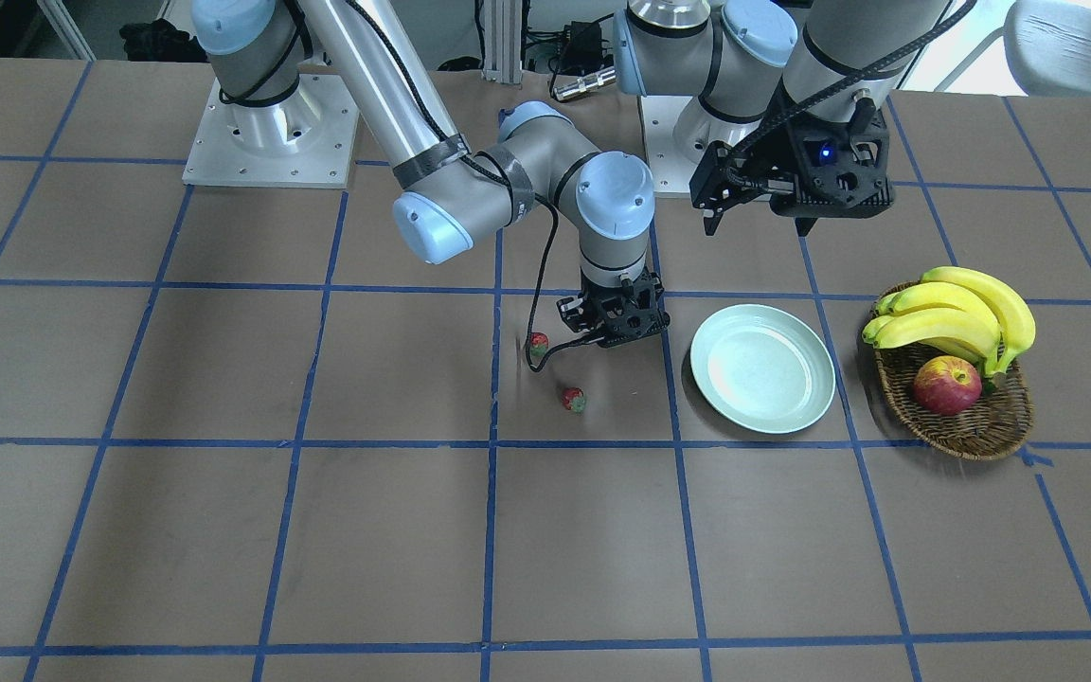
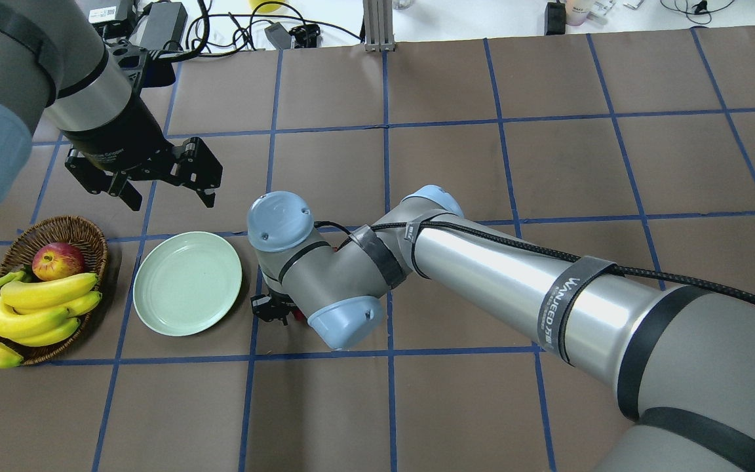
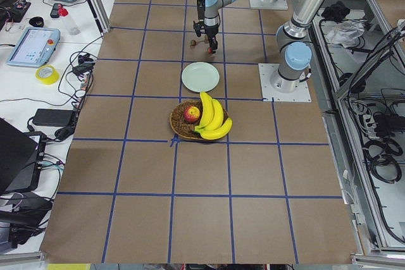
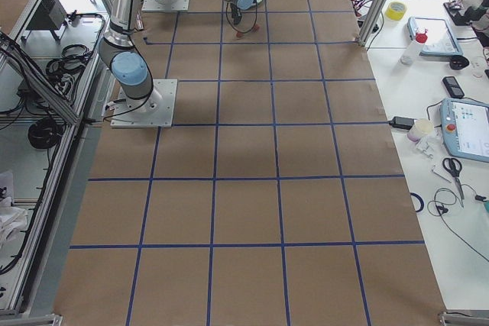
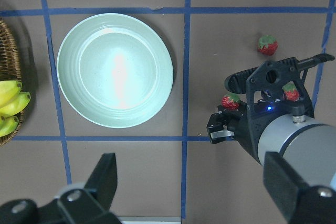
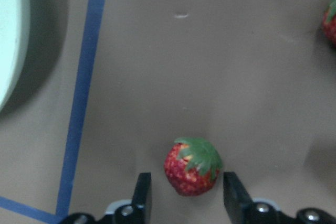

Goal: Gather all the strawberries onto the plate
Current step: 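Carry the last strawberry near the others by the plate and release, then raise the right arm away while the left arm moves toward the strawberries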

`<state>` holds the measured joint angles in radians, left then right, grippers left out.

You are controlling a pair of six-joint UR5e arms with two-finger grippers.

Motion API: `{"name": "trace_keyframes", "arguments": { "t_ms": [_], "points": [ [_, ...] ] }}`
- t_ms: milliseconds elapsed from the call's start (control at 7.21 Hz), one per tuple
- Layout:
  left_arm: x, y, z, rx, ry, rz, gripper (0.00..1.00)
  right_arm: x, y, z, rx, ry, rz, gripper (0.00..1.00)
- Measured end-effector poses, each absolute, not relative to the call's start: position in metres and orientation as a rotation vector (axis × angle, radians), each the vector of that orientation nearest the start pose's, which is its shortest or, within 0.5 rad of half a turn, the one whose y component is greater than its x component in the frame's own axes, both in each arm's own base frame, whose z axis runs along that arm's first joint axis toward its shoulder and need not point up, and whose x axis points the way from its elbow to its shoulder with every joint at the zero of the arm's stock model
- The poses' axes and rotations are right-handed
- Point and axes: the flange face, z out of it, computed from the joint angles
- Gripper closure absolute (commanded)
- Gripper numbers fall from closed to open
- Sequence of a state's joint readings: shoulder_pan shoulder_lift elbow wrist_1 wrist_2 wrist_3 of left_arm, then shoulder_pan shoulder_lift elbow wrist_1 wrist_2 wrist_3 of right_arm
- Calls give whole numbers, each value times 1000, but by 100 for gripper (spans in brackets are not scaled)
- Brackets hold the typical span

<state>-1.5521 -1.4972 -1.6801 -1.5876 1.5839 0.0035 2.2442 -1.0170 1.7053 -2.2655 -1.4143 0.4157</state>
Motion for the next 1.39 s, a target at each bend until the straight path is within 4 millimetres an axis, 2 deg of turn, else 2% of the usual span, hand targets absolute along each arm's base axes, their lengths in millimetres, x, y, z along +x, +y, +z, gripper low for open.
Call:
{"name": "trace_keyframes", "arguments": {
  "t_ms": [277,416,555,694,832,971,1387],
  "points": [
    [-124,-457,467,-22,3128,83,0,507,-397,180,-386,2979,116,0],
    [-123,-457,467,-23,3127,84,0,507,-398,187,-385,2981,109,0],
    [-123,-457,468,-24,3127,83,0,503,-399,206,-383,2984,93,0],
    [-123,-457,468,-24,3127,83,0,491,-402,234,-368,3002,90,0],
    [-123,-457,468,-24,3127,82,0,469,-412,262,-335,3046,92,0],
    [-123,-457,468,-25,3128,78,0,437,-427,290,-286,3088,89,0],
    [-124,-459,467,-23,3129,73,0,316,-474,364,-242,3143,43,0]
  ]
}}
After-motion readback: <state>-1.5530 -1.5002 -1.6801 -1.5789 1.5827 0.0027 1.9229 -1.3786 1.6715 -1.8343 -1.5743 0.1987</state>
